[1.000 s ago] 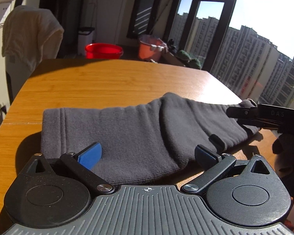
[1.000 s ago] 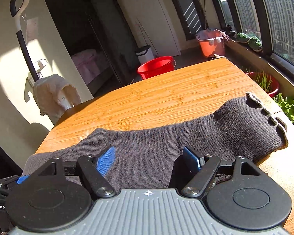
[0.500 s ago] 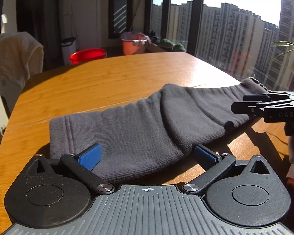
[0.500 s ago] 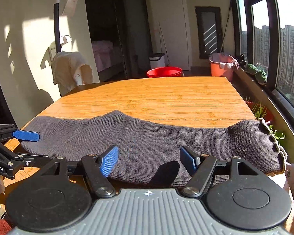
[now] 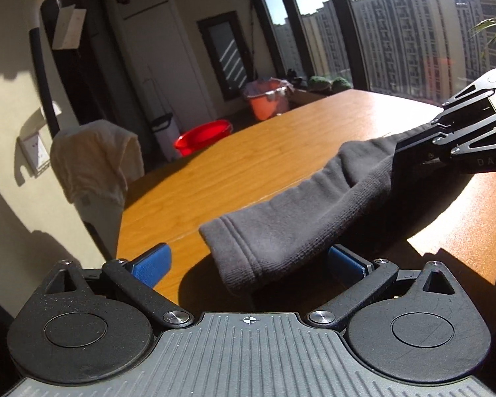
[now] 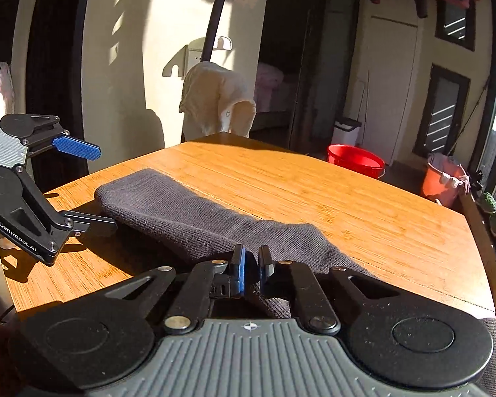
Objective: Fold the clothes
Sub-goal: 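Lift the grey sock's toe with the right tool while the left tool grasps its body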
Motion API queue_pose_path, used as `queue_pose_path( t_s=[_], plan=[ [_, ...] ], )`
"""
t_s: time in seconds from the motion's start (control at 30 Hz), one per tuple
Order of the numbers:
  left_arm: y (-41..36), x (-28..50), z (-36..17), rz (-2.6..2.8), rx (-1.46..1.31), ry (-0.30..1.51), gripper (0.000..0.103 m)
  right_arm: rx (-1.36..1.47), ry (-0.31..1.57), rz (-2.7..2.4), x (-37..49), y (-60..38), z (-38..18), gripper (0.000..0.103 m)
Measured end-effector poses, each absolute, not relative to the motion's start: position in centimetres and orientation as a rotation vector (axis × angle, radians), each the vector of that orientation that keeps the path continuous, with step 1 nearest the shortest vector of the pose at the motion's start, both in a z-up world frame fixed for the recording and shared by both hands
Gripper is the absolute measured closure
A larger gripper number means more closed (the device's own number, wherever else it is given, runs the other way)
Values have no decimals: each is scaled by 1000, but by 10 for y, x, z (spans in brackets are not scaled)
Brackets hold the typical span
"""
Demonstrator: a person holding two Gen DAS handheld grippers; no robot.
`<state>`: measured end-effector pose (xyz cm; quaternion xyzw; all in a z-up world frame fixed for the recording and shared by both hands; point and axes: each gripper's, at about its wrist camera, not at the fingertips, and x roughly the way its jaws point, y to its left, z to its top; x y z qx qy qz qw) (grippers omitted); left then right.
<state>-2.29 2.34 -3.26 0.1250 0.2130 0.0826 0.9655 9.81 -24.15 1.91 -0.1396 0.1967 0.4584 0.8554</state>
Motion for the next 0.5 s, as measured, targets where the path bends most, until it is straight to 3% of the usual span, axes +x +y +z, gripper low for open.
queue_pose_path(
  t_s=[0.03, 0.27, 0.4, 0.43, 0.5],
  plan=[
    [21, -24, -36, 183, 276, 430, 0, -291, 412, 950, 101, -244, 23, 103],
    [-6, -25, -58, 223, 597, 415, 0, -250, 439, 905, 123, -263, 33, 103],
    [-4, -18, -58, 203, 644, 428, 0, -278, 418, 972, 114, -283, 39, 100],
    [-2, -17, -56, 202, 639, 427, 0, -290, 423, 999, 110, -286, 38, 94],
    [0, -14, -50, 202, 641, 427, 0, -338, 423, 1027, 102, -284, 35, 70]
  ],
)
